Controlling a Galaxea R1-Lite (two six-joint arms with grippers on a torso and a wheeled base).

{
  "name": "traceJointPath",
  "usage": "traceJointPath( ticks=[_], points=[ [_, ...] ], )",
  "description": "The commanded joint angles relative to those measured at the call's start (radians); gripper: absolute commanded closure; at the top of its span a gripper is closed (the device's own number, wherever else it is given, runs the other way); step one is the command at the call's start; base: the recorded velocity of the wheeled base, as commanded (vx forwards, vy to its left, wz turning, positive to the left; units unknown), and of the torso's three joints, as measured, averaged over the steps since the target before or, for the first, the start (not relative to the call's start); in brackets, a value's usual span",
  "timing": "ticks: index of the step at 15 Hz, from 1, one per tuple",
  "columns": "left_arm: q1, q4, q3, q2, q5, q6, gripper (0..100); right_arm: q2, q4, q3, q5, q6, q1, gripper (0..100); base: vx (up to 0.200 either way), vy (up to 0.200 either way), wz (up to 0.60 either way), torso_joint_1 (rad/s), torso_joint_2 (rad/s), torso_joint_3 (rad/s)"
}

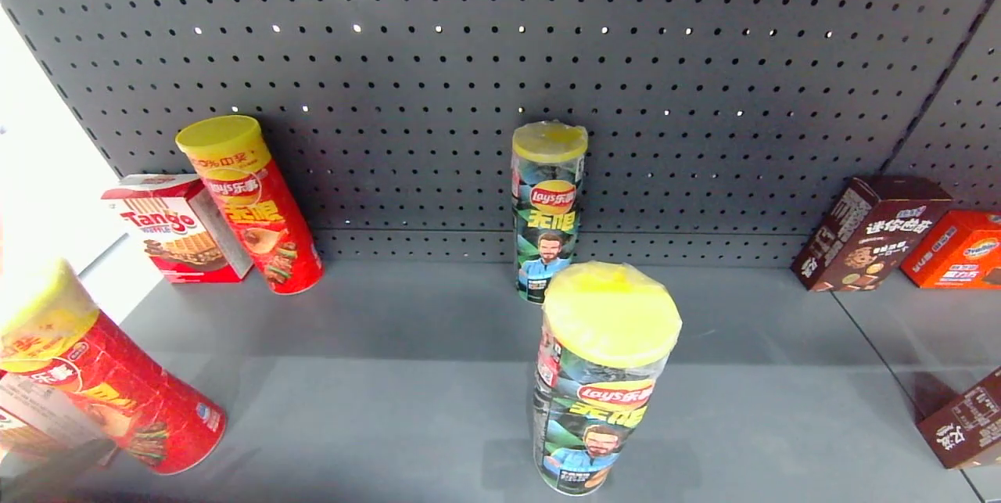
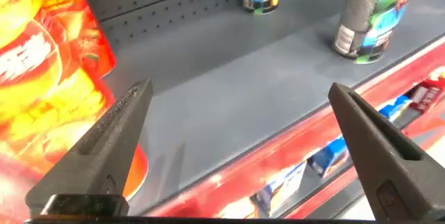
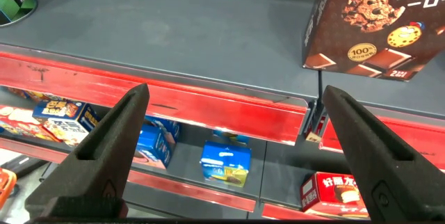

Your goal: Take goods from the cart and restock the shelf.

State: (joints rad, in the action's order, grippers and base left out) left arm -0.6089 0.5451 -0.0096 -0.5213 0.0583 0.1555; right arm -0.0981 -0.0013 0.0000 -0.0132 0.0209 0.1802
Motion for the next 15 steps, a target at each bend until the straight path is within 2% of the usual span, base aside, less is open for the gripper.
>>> traceJointPath(
  ticks=[1, 2, 3, 4, 5, 7, 9, 10, 12, 15],
  points=[
    [0.328, -0.165, 0.01, 0.237, -0.313, -0.005, 0, -0.002, 0.0, 0.0, -0.001, 0.001, 0.001, 0, 0.0, 0.0, 0.0, 0.0, 0.0, 0.0],
    [0.471, -0.228, 0.01, 0.307, -0.39, -0.013, 0, -0.002, 0.0, 0.0, -0.001, 0.001, -0.001, 0, 0.0, 0.0, 0.0, 0.0, 0.0, 0.0],
    [0.589, -0.28, 0.01, 0.377, -0.431, -0.021, 0, -0.002, 0.0, 0.0, -0.001, 0.001, -0.001, 0, 0.0, 0.0, 0.0, 0.0, 0.0, 0.0],
    [0.614, -0.343, 0.01, 0.428, -0.433, -0.022, 0, -0.002, 0.0, 0.0, -0.001, 0.001, 0.001, 0, 0.0, 0.0, 0.0, 0.0, 0.0, 0.0],
    [0.607, -0.412, 0.01, 0.463, -0.433, -0.017, 0, -0.002, 0.0, 0.0, -0.001, 0.001, -0.001, 0, 0.0, 0.0, 0.0, 0.0, 0.0, 0.0],
    [0.597, -0.475, 0.01, 0.488, -0.416, -0.014, 0, -0.002, 0.0, 0.0, -0.001, 0.001, -0.001, 0, 0.0, 0.0, 0.0, 0.0, 0.0, 0.0],
    [0.597, -0.478, 0.01, 0.501, -0.367, -0.014, 0, -0.002, 0.0, 0.0, -0.001, 0.001, -0.001, 0, 0.0, 0.0, 0.0, 0.0, 0.0, 0.0],
    [0.607, -0.479, 0.01, 0.512, -0.324, -0.011, 0, -0.002, 0.0, 0.0, -0.001, 0.001, -0.001, 0, 0.0, 0.0, 0.0, 0.0, 0.0, 0.0],
    [0.607, -0.478, 0.01, 0.517, -0.31, -0.005, 0, -0.002, 0.0, 0.0, -0.001, 0.001, -0.001, 0, 0.0, 0.0, 0.0, 0.0, 0.0, 0.0],
    [0.609, -0.479, 0.01, 0.517, -0.31, -0.033, 0, -0.002, 0.0, 0.0, -0.001, 0.001, -0.001, 0, 0.0, 0.0, 0.0, 0.0, 0.0, 0.0]
  ],
)
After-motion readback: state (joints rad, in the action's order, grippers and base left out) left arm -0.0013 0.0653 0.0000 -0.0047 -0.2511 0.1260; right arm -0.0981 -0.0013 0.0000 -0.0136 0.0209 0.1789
